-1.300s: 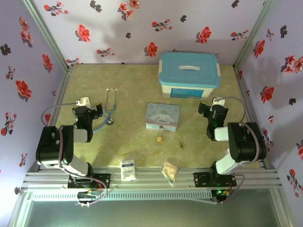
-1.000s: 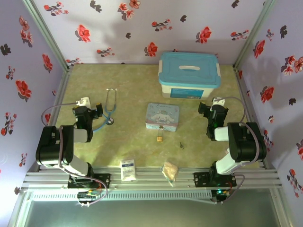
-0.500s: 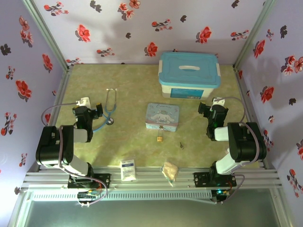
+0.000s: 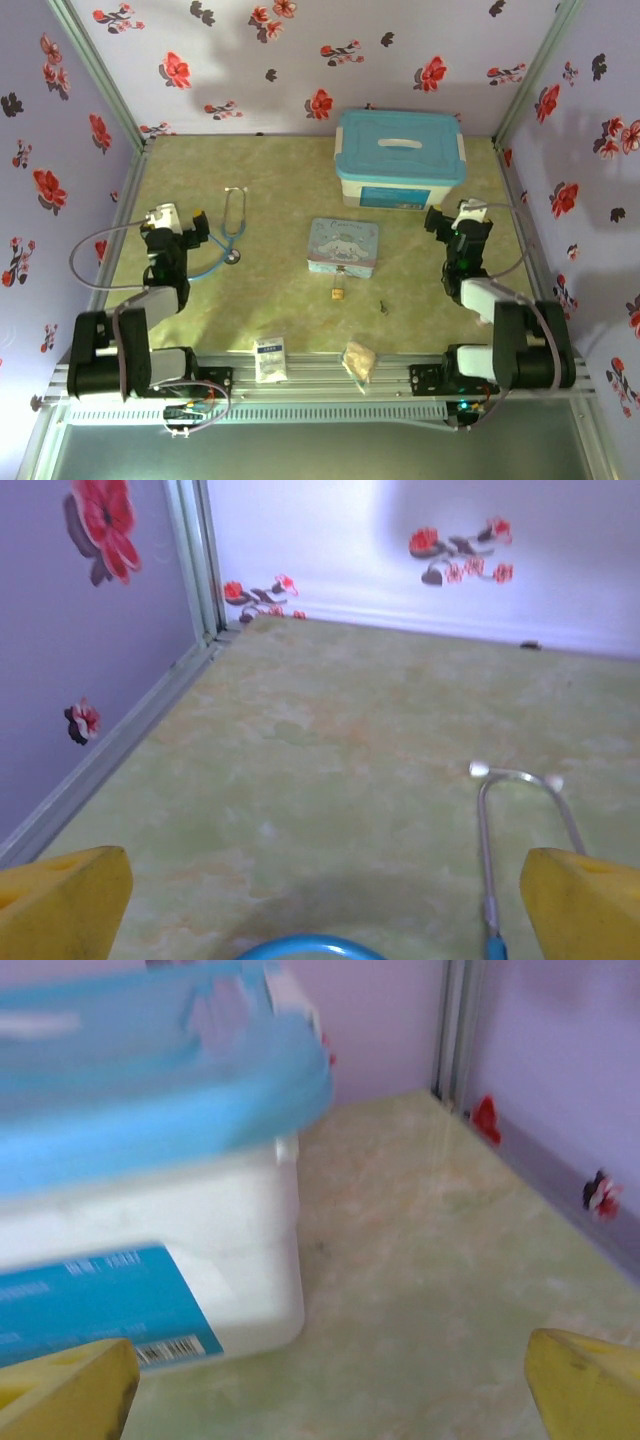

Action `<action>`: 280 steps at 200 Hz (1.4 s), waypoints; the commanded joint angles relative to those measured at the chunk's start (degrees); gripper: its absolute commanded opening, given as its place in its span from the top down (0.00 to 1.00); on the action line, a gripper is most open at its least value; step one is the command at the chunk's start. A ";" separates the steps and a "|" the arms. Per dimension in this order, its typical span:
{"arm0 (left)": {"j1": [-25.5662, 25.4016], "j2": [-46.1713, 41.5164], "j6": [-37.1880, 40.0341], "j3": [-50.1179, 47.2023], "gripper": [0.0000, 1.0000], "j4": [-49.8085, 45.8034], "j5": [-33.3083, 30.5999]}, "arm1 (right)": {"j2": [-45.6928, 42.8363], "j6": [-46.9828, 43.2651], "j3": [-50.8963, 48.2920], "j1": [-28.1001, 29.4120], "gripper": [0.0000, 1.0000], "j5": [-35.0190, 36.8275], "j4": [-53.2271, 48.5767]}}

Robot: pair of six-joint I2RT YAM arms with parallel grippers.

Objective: Unlock a padlock with a key

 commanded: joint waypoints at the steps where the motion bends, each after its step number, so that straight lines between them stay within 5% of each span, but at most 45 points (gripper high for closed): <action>1: 0.36 -7.20 -9.68 4.45 0.00 -13.99 -2.19 | -7.11 4.93 2.13 -0.35 0.01 1.24 -11.58; 16: 0.36 -12.28 -15.31 8.06 0.00 -24.36 2.98 | -11.70 9.75 5.25 -0.44 0.01 -0.96 -22.58; 38: 0.29 -18.31 -22.69 7.09 0.00 -27.31 13.66 | -16.53 15.49 8.03 -0.43 0.01 -5.90 -36.75; 62: 0.24 -23.31 -28.90 9.06 0.00 -40.65 17.09 | -19.97 19.09 8.46 -0.42 0.02 -9.99 -47.89; 87: -2.22 -23.18 -32.87 8.42 0.00 -41.33 28.41 | -21.45 21.94 7.56 0.51 0.08 -20.66 -53.65; 169: -30.89 -14.60 -34.51 11.93 0.00 -42.16 26.57 | -19.47 26.30 7.71 30.29 0.17 -9.57 -71.95; 226: -37.18 -13.33 -36.80 14.69 0.00 -40.82 30.10 | -15.98 32.70 3.95 42.36 0.38 -7.86 -67.28; 280: -42.32 -8.93 -37.61 16.91 0.00 -39.11 29.95 | -8.39 31.70 6.15 46.88 0.53 -6.11 -67.35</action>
